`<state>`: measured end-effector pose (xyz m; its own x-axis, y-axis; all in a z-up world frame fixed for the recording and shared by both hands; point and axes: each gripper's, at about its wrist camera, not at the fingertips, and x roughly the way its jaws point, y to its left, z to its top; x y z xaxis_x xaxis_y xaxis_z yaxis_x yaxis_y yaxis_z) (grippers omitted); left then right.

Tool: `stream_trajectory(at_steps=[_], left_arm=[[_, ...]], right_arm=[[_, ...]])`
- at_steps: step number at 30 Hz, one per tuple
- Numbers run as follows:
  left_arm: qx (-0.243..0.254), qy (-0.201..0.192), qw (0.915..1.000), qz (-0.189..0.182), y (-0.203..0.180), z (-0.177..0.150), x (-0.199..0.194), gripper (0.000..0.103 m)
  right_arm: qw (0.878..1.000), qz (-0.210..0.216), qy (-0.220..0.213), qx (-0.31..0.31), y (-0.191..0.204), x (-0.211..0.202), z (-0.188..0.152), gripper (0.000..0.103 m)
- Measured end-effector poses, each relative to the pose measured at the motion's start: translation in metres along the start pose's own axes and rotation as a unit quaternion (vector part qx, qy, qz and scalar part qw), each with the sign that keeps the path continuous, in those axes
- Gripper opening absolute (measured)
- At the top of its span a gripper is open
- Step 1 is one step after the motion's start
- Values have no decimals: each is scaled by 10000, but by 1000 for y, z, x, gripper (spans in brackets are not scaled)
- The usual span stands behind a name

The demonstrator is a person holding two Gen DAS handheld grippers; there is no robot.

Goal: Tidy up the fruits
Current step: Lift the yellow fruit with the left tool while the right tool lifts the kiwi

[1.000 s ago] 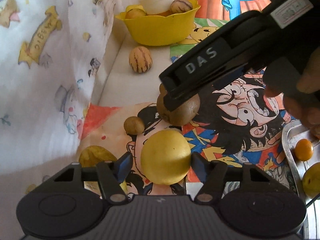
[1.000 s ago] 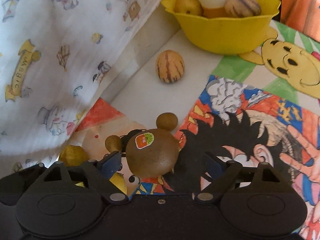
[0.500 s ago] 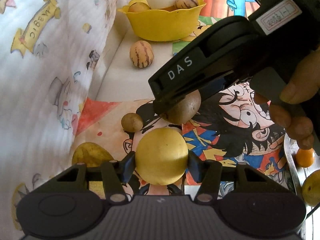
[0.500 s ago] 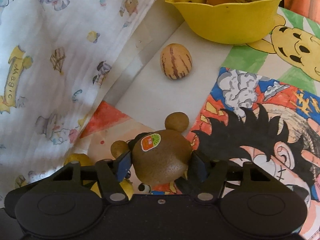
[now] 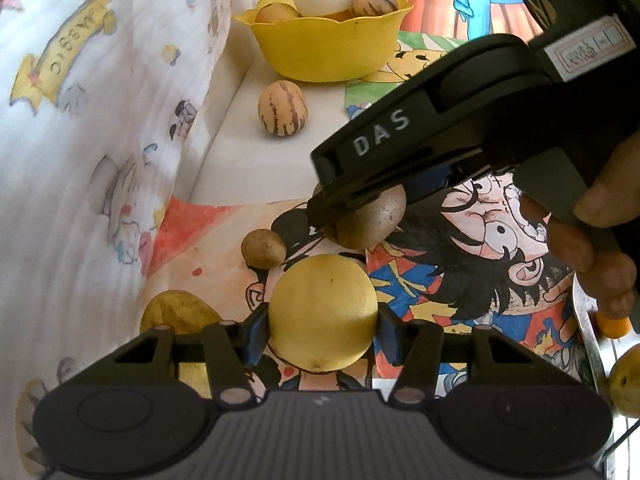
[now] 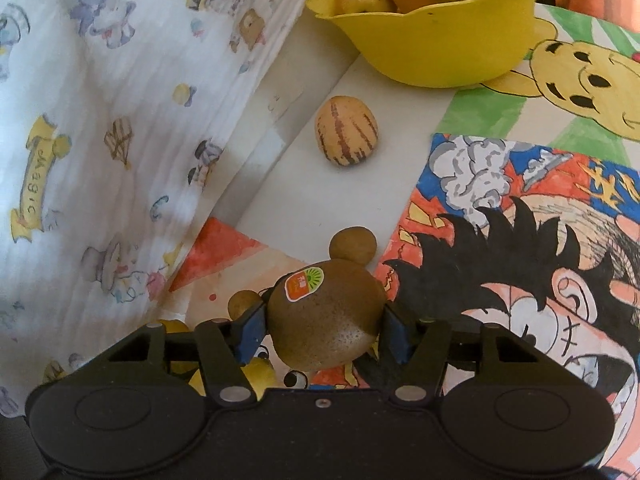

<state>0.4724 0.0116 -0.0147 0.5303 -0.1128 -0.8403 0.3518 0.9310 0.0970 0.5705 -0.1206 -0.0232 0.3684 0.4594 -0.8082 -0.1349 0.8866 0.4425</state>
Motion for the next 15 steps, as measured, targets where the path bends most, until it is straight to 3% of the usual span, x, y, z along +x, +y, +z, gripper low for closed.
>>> stream_trajectory(at_steps=[15], left_arm=[[-293,-121,9993,-182,1,-17,-14,58]], right_arm=[[9996,123,-171,193,-14,-24,-24,62]])
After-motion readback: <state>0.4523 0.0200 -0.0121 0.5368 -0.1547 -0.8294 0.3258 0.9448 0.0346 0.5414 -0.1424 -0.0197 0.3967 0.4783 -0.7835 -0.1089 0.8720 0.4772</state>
